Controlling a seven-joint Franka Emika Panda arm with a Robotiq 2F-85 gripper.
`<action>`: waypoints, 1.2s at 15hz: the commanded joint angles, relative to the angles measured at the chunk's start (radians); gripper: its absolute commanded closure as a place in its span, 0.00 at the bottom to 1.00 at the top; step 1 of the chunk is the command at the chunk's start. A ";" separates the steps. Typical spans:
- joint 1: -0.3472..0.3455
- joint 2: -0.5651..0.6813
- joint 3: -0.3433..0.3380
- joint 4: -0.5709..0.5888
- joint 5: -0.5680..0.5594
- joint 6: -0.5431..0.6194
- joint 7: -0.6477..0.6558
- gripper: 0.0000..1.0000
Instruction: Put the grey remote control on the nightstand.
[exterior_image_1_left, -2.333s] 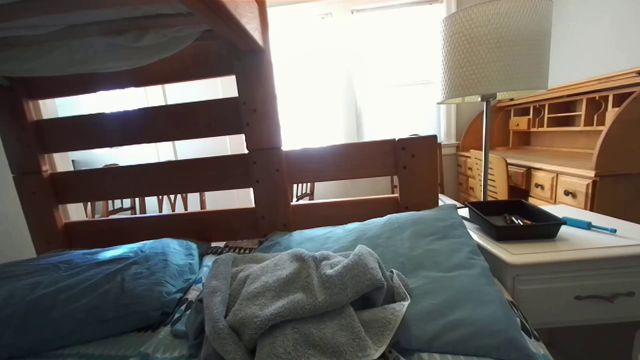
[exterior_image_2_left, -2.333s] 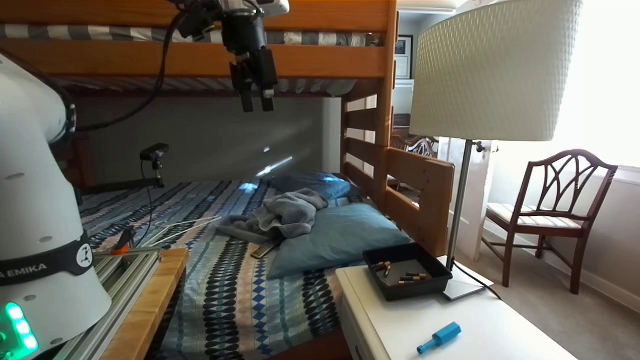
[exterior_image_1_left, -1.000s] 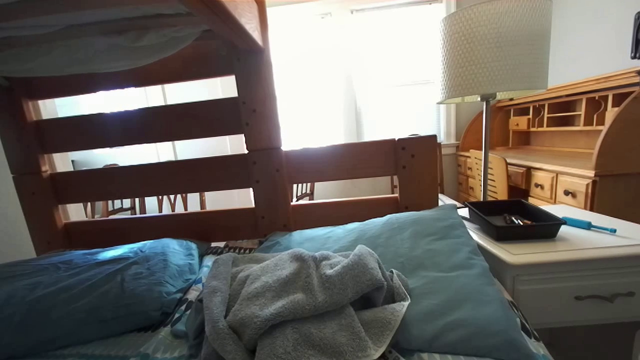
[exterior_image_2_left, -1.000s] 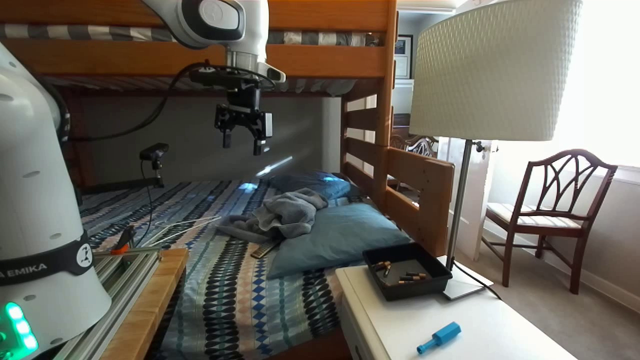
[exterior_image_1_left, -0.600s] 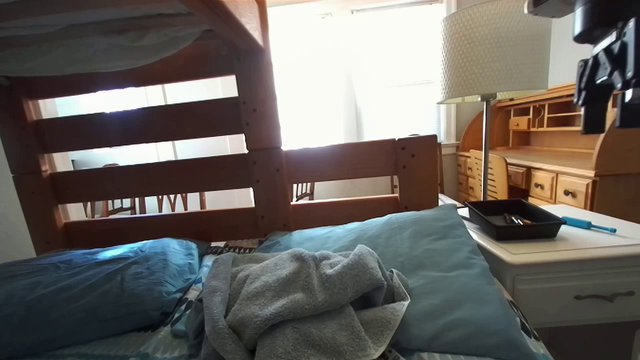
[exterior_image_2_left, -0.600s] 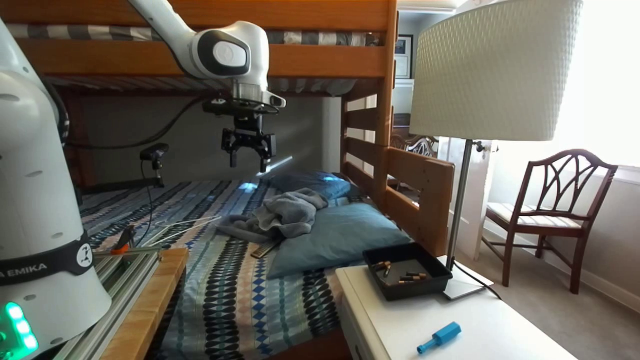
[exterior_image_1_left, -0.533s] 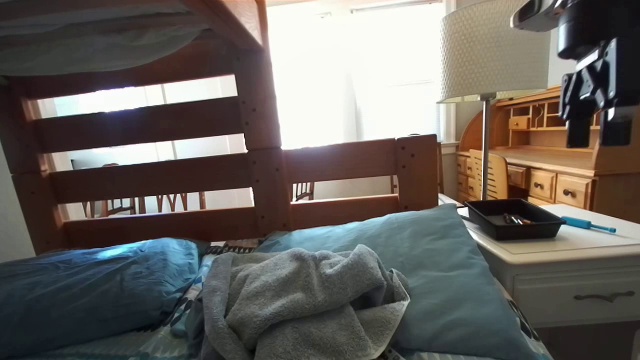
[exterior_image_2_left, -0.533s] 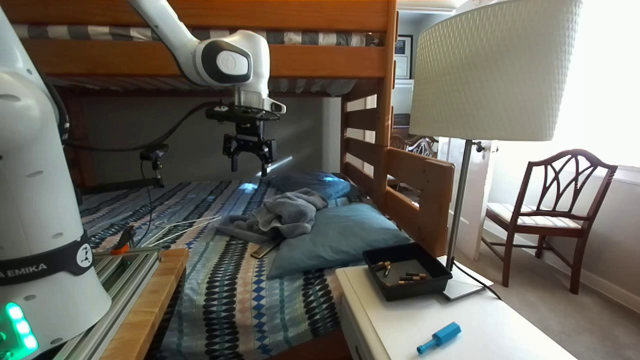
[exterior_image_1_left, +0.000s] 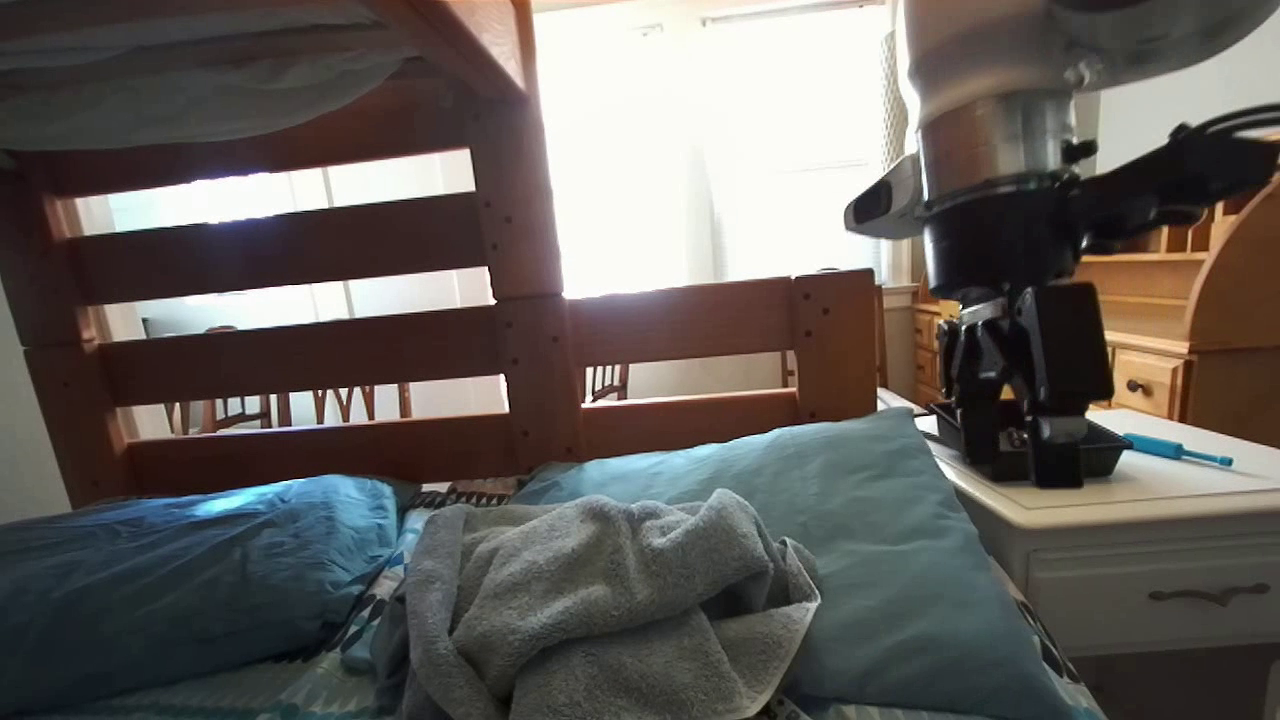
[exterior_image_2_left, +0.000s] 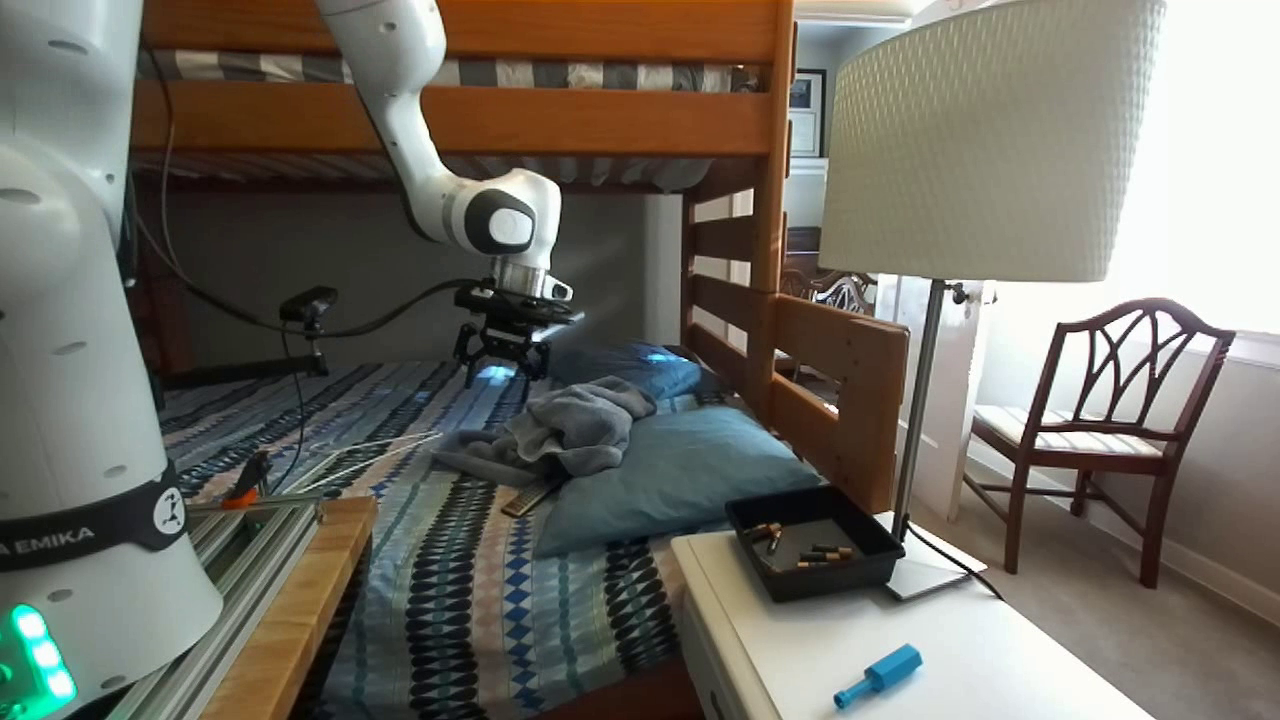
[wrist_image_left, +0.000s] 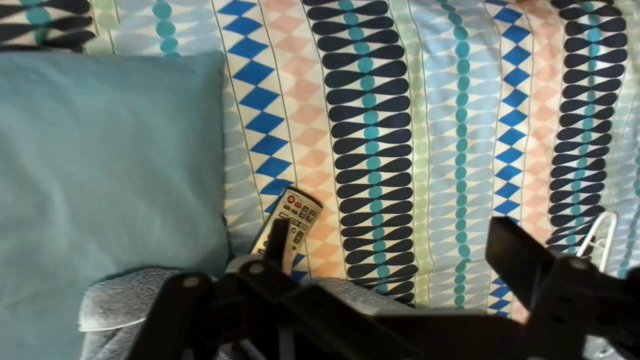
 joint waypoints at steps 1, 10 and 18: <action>-0.032 0.184 0.056 0.162 -0.093 -0.087 -0.042 0.00; -0.021 0.377 0.126 0.372 -0.194 -0.345 -0.236 0.00; -0.004 0.373 0.151 0.397 -0.164 -0.458 -0.317 0.00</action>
